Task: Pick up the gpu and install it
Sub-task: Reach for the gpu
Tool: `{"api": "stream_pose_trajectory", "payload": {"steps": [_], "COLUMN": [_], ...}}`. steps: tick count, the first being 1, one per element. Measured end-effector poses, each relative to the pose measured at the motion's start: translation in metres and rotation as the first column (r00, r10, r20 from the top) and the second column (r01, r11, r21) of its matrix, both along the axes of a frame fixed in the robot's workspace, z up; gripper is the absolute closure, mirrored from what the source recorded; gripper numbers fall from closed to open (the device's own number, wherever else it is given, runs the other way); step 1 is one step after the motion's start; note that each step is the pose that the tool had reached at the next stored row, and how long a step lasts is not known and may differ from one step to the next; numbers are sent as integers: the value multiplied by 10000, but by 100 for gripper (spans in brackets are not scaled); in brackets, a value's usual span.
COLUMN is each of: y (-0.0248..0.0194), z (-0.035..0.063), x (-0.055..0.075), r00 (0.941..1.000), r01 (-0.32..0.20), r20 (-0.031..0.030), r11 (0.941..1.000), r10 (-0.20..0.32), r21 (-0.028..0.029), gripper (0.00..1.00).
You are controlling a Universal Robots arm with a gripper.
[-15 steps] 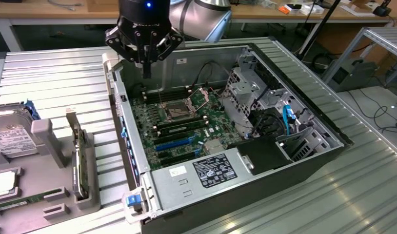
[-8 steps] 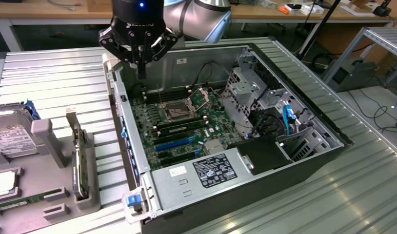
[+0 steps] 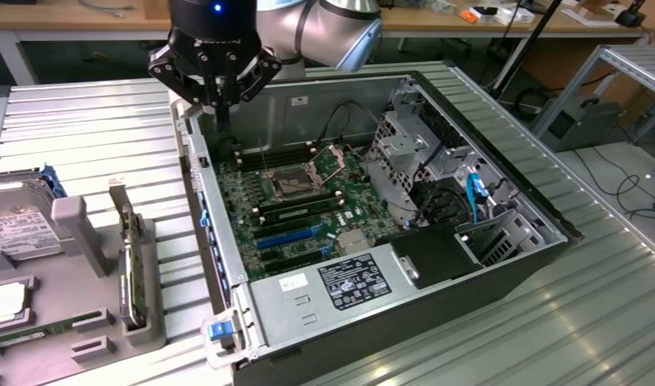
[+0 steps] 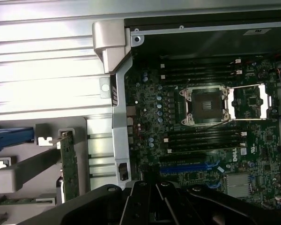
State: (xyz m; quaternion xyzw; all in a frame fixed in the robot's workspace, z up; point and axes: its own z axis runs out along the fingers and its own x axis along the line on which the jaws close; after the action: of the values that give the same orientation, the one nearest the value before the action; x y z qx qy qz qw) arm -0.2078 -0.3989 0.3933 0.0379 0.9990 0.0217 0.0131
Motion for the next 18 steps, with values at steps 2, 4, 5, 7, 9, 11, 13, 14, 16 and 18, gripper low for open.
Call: {"api": "stream_pose_trajectory", "payload": {"steps": [2, 4, 5, 7, 9, 11, 13, 14, 16, 18], "y": [0, 0, 0, 0, 0, 0, 0, 0, 0, 0], "z": [0, 0, 0, 0, 0, 0, 0, 0, 0, 0], "x": [-9, -23, -31, -43, -52, -71, -89, -98, -108, -127], "r00": [10000, 10000, 10000, 10000, 10000, 10000, 10000, 10000, 10000, 10000], "r01": [0, 0, 1, 1, 0, 0, 0, 0, 1, 1], "r20": [-1, 0, 0, -1, -1, -1, 0, -1, 0, -1], "r11": [10000, 10000, 10000, 10000, 10000, 10000, 10000, 10000, 10000, 10000], "r10": [0, 0, -1, -1, 0, 0, 0, 0, -1, -1], "r21": [0, 0, 0, 0, 0, -1, 0, -1, 0, 0], "gripper": [89, 89, 89, 89, 89, 89, 89, 89, 89, 89]}}
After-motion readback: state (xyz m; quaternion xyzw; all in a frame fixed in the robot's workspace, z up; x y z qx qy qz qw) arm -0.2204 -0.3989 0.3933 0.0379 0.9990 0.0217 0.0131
